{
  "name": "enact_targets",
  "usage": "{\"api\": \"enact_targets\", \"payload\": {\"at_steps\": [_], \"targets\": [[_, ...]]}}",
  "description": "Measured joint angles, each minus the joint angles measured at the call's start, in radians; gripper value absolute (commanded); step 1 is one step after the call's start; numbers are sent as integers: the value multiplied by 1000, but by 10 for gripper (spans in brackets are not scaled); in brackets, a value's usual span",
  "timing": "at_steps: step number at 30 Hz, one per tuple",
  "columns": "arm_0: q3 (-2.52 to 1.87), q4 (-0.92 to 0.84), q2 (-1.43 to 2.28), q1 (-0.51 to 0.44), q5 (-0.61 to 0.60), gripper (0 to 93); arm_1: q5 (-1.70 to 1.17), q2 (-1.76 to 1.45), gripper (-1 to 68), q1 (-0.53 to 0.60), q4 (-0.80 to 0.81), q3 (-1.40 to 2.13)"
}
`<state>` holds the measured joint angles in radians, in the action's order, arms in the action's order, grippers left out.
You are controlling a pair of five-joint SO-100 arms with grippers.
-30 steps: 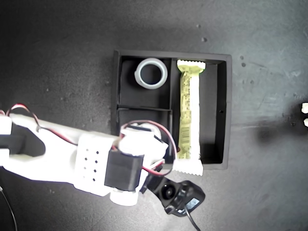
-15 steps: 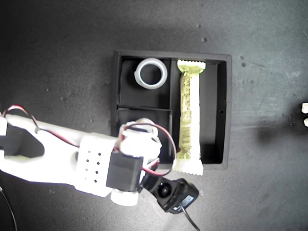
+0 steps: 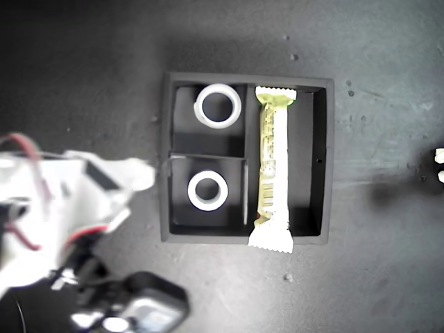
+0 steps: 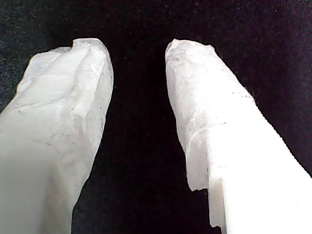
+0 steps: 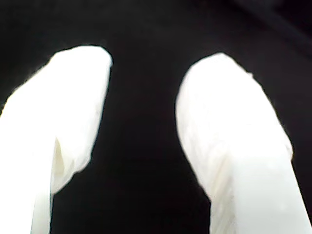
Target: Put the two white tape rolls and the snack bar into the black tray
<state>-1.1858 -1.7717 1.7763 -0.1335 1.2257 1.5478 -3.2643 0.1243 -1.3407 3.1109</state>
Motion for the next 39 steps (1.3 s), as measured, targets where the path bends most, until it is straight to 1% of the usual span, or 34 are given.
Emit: {"api": "enact_targets", "payload": {"at_steps": [3, 8, 14, 19, 23, 30, 37, 39], "targets": [[-374, 141, 308, 9, 41, 42, 0, 0, 72, 0, 0, 0], [-1000, 397, 801, 6, 86, 35, 0, 0, 72, 0, 0, 0], [-1508, 594, 1155, 6, 132, 37, 0, 0, 72, 0, 0, 0], [-1724, 623, 1370, 6, 150, 37, 0, 0, 72, 0, 0, 0], [-1805, 586, 1546, 6, 161, 37, 0, 0, 72, 0, 0, 0], [-1858, 572, 1559, 6, 167, 40, -2, 0, 72, 0, 0, 0], [-1891, 568, 1559, 6, 221, 47, -2, 0, 72, 0, 0, 0], [-1891, 557, 1559, -6, 233, 46, -2, 0, 72, 0, 0, 0]]}}
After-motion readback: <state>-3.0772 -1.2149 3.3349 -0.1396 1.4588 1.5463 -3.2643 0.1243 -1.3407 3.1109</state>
